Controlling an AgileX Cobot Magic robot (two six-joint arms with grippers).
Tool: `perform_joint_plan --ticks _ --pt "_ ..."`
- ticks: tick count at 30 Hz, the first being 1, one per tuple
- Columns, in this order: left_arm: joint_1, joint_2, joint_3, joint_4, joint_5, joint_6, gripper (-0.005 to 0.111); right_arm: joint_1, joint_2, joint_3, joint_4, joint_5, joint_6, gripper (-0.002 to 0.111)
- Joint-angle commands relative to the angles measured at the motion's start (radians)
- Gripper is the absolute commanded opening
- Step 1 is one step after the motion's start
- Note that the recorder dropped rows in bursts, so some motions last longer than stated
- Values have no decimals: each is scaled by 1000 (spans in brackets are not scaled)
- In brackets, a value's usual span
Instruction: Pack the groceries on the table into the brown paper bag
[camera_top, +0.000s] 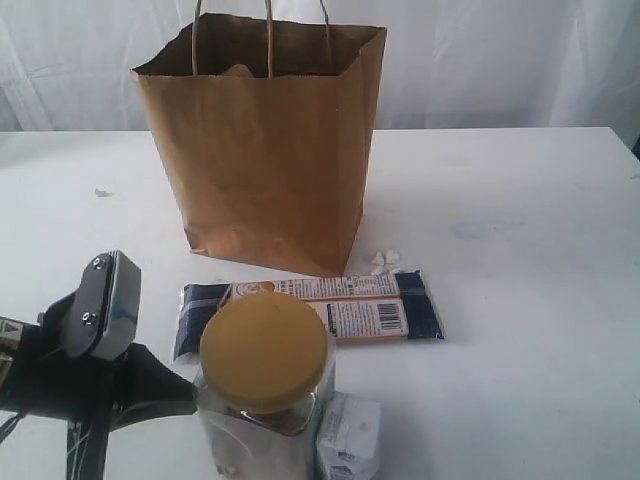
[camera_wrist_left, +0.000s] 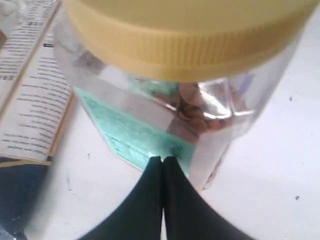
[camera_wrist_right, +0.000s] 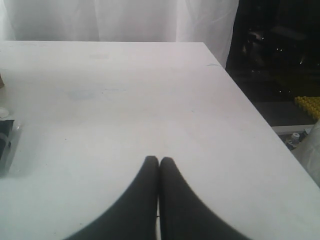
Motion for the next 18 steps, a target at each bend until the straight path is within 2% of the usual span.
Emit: perform_joint_plan --ticks 1,4,6,9,11,13,15,18 --pt "-1 -6 12 5 -64 59 0 1 -4 2 -2 -9 2 0" --pt "-1 -6 12 5 -76 83 0 1 -4 2 -2 -9 2 0" --pt "-1 -6 12 5 -27 98 0 1 -4 2 -2 -9 2 0" --pt "-1 -6 14 5 106 100 0 1 -4 2 -2 -9 2 0" --pt "-1 -6 26 5 207 100 6 1 -4 2 -2 -9 2 0" --pt "-1 -4 41 5 272 98 16 1 -4 2 -2 -9 2 0" --pt "-1 -3 56 5 296 66 36 1 -4 2 -2 -9 2 0" --pt "-1 -2 61 5 274 46 78 1 -4 2 -2 -9 2 0"
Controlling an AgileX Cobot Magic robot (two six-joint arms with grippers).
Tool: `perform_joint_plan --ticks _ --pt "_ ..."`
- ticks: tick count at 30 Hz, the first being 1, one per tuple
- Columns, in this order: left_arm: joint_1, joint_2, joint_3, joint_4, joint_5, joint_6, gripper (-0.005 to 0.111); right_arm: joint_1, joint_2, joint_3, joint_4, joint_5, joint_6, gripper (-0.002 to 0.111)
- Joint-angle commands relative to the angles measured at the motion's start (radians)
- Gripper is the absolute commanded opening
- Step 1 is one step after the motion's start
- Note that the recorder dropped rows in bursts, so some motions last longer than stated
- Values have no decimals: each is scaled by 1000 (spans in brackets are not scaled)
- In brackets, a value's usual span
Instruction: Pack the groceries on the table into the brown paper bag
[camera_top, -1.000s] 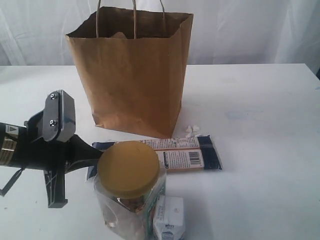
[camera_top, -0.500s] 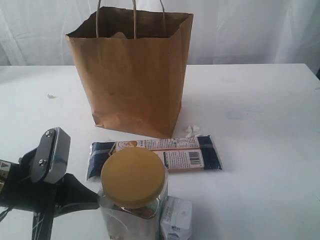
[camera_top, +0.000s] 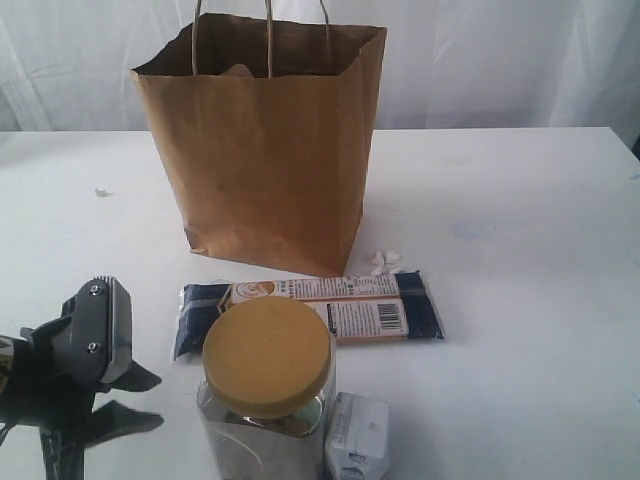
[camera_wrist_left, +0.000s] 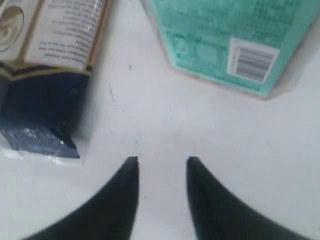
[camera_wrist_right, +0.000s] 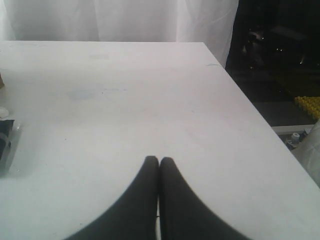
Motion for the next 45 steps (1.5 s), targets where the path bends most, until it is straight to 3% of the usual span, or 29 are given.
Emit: perform_joint_plan --ticks 1,2,3,9,14,21,32,45 --pt "-1 -2 13 1 -10 -29 92 1 -4 2 -2 -9 2 0" --pt "-1 -2 13 1 -22 -27 104 1 -4 2 -2 -9 2 0" --pt "-1 -4 13 1 -37 -24 105 1 -4 2 -2 -9 2 0" --pt "-1 -6 13 -30 -157 -2 105 1 -4 2 -2 -9 2 0" --pt "-1 15 13 -125 -173 153 105 1 -4 2 -2 -9 2 0" --pt "-1 96 -32 -240 -251 240 105 1 -4 2 -2 -9 2 0" --pt "-1 267 -190 -128 -506 39 105 1 -4 2 -2 -9 2 0" --pt "-1 385 -346 -123 -526 -45 105 1 -4 2 -2 -9 2 0"
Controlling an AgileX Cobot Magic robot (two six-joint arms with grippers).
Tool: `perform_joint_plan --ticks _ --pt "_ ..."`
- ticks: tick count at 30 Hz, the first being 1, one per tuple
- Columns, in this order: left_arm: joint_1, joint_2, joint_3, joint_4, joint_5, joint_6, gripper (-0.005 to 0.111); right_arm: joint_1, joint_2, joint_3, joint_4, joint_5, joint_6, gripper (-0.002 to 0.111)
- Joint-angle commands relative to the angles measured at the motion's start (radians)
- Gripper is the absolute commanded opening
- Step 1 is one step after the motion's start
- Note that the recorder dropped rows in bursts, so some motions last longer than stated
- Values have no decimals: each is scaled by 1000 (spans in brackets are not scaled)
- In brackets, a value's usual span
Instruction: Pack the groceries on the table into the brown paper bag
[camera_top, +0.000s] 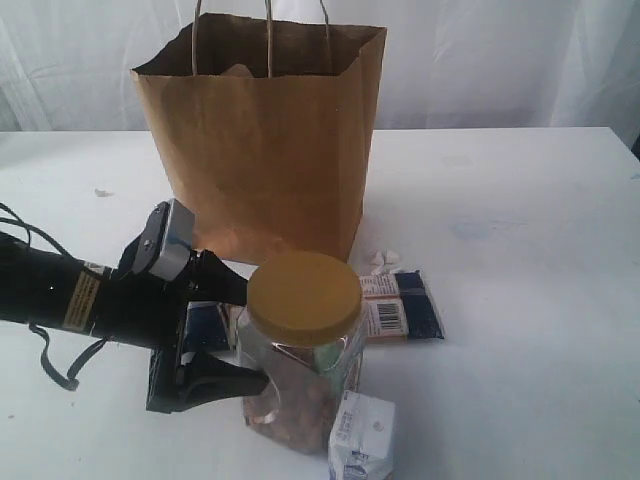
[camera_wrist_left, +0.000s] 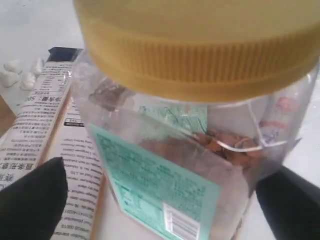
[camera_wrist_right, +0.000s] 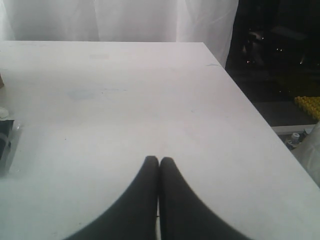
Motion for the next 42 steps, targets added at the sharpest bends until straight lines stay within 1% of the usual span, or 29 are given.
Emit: perform_joint_plan --ticks 1,4,7,12,17,20,24,27,29,33,36,39,42 --pt "-1 34 -18 7 -14 -78 105 1 -4 2 -2 -9 2 0" --pt "-1 51 -18 30 -14 -110 105 1 -4 2 -2 -9 2 0" --pt "-3 70 -18 19 -14 -108 105 1 -4 2 -2 -9 2 0" --pt "-3 102 -18 -36 -14 11 105 1 -4 2 -2 -9 2 0" --pt "-3 103 -18 -46 -14 117 105 1 -4 2 -2 -9 2 0" --pt "-26 103 -18 -11 -14 75 105 1 -4 2 -2 -9 2 0" --pt "-84 102 -18 93 -14 -34 105 1 -4 2 -2 -9 2 0" --pt "-125 102 -18 122 -14 -91 105 1 -4 2 -2 -9 35 0" --pt "-141 102 -18 122 -14 -91 105 1 -4 2 -2 -9 22 0" --pt "-140 102 -18 119 -14 -91 105 1 -4 2 -2 -9 22 0" --pt "-140 102 -18 112 68 -73 105 1 -4 2 -2 -9 22 0" --pt "-140 102 -18 107 157 13 105 1 -4 2 -2 -9 22 0" --pt "-140 102 -20 73 188 119 105 1 -4 2 -2 -9 22 0"
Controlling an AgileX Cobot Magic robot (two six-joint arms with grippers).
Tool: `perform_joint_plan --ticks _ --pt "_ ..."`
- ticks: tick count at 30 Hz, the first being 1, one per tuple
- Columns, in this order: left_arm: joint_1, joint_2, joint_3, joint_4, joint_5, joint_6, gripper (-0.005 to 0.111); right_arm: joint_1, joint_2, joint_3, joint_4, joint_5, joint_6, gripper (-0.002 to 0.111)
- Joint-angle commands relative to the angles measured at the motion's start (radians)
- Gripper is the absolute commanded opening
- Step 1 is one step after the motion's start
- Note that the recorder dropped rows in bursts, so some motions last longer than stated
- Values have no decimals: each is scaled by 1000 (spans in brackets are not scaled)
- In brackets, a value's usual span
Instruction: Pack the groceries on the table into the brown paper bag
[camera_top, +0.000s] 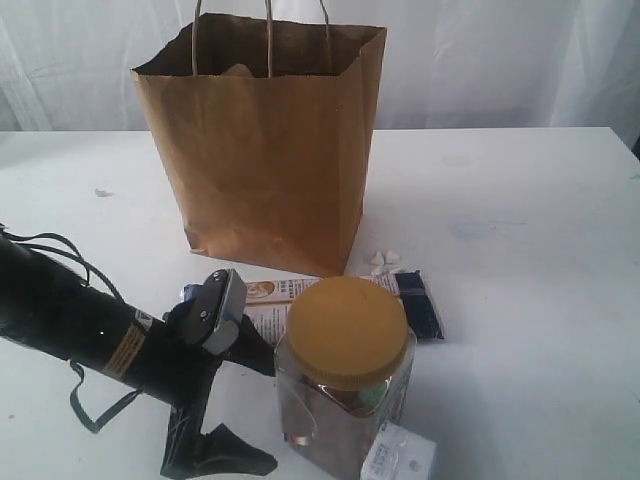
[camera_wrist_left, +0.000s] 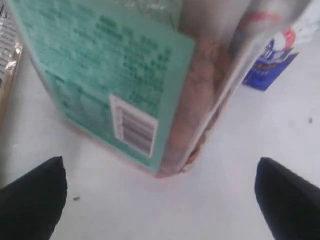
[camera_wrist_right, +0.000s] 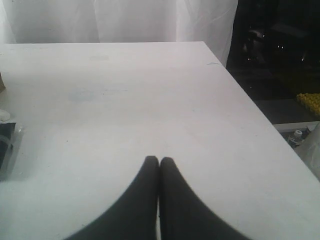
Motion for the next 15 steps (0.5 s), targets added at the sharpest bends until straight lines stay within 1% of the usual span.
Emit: perform_joint_plan --ticks 1,6,9,12,15 --pt "-5 -6 -4 -64 62 161 105 1 -4 2 -2 -9 2 0" --pt "-5 -6 -6 -226 48 290 105 1 -4 2 -2 -9 2 0" --pt "-5 -6 -38 -222 46 295 105 1 -4 2 -2 -9 2 0" --pt "-5 -6 -89 -217 3 290 105 1 -4 2 -2 -9 2 0" --pt "-5 -6 -145 -217 -62 244 105 1 -4 2 -2 -9 2 0"
